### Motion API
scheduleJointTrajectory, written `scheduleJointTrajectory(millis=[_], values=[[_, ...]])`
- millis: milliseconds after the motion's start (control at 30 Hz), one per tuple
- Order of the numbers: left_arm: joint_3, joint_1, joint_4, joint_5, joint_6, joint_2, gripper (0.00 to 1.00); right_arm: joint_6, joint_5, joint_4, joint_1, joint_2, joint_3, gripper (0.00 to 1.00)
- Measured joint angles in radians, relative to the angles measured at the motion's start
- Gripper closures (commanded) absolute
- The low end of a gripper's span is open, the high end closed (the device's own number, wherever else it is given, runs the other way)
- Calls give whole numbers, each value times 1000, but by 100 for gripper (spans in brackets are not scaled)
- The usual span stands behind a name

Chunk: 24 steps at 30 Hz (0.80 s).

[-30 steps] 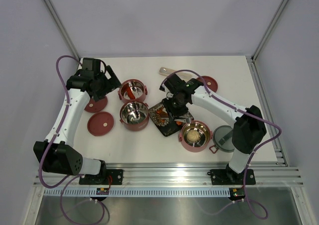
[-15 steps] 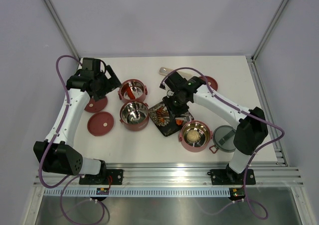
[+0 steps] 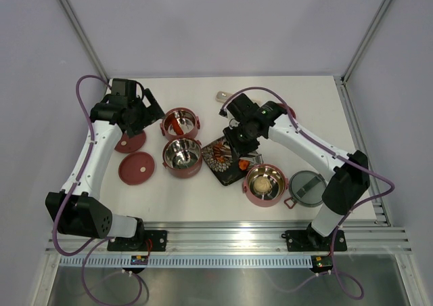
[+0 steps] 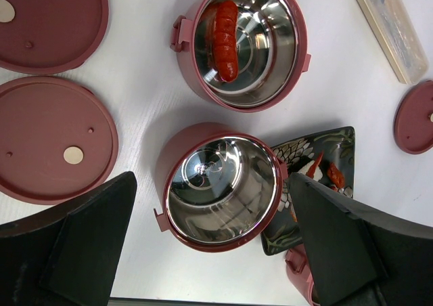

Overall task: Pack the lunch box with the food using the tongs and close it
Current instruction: Pick up the fake food from the plate, then place the fake food in the packing box.

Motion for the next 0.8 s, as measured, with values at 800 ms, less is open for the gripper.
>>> scheduleJointTrajectory(millis=[800], values=[[-2,0,39,24,-35,-5,1,-12,-58,-34,153,114,359,98]])
